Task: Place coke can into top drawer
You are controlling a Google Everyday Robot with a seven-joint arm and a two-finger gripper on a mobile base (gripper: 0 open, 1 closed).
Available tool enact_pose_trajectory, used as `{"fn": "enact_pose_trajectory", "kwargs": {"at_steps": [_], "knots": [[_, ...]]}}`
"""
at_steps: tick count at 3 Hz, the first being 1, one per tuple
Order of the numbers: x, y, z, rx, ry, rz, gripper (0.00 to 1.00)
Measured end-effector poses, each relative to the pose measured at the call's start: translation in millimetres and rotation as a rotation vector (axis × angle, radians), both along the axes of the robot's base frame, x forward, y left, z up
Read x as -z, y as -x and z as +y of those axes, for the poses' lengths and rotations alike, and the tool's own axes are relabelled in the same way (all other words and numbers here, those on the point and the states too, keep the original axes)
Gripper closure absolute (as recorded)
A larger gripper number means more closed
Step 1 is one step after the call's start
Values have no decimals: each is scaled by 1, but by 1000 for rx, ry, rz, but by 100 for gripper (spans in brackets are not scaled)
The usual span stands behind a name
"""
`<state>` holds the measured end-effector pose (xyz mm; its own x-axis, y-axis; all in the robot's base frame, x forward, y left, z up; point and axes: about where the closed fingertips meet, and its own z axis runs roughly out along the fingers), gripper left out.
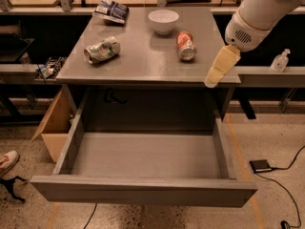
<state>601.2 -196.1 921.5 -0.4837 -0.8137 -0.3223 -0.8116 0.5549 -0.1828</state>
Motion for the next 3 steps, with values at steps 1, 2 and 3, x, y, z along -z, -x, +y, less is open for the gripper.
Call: {"fn": "enact_pose_trajectory", "kwargs": {"at_steps": [1,2,3], "knots": [[0,0,0,0,0,0,0],[3,-24,3,53,-17,-6,0],[9,-59,7,137,-42,-13,0]]}}
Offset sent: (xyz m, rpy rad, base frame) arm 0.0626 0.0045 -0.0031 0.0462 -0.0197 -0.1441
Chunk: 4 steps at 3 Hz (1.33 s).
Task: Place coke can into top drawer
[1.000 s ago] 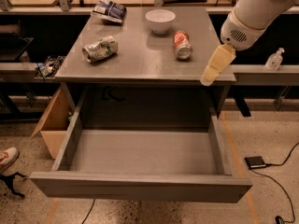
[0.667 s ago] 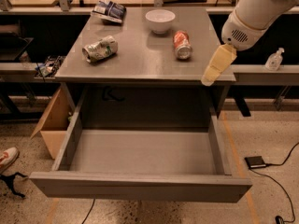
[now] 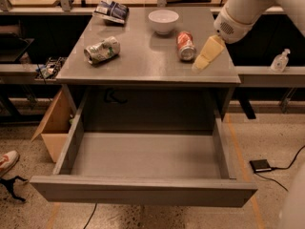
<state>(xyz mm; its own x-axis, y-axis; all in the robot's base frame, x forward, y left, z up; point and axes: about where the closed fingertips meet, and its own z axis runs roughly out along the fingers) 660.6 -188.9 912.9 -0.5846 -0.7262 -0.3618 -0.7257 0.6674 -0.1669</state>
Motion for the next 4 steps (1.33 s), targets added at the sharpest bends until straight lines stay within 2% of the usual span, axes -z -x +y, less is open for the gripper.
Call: {"fn": "enact_pose_trajectory", "kwargs": {"at_steps": [1,2,4], "knots": [[10,-31,4,114,-29,4,0],[18,-55,13,196,-56,8,0],[15,-92,21,309,-129,2,0]]}}
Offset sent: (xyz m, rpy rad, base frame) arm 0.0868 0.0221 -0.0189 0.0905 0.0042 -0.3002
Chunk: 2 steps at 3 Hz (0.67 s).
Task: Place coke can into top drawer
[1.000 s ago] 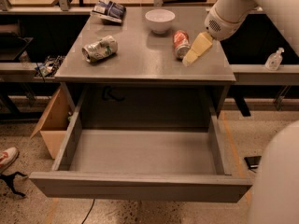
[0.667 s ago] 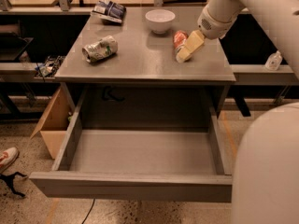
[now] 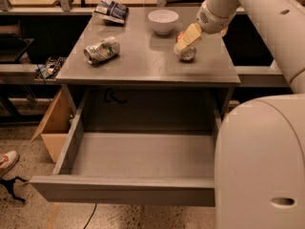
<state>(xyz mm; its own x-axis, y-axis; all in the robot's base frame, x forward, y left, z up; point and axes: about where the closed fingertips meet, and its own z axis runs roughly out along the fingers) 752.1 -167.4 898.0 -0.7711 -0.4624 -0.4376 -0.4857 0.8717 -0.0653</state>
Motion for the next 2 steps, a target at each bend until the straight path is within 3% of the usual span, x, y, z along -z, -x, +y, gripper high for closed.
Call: {"fn": "enact_pose_trajectory", "kwargs": {"at_steps": [2], "knots": [[7,-23,-2,105,0,19,0]]}}
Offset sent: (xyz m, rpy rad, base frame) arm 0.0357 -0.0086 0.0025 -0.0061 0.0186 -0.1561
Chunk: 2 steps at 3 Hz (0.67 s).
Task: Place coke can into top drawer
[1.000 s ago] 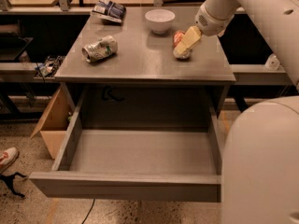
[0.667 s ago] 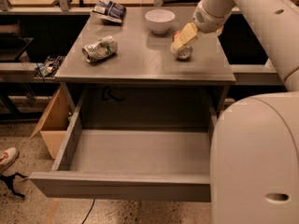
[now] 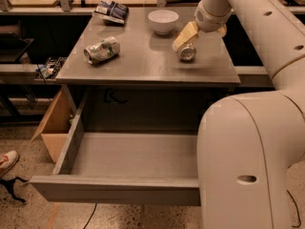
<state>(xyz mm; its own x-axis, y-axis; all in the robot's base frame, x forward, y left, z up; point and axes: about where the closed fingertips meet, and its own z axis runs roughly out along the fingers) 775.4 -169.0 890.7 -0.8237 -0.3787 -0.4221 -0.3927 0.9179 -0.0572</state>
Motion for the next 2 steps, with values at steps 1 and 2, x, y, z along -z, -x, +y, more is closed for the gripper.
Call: {"fn": "enact_pose_trajectory", "kwargs": {"at_steps": [1,2], "knots": [[8,-6,9,4,2,16,0],[21,-9,20,4,5,45,0]]}}
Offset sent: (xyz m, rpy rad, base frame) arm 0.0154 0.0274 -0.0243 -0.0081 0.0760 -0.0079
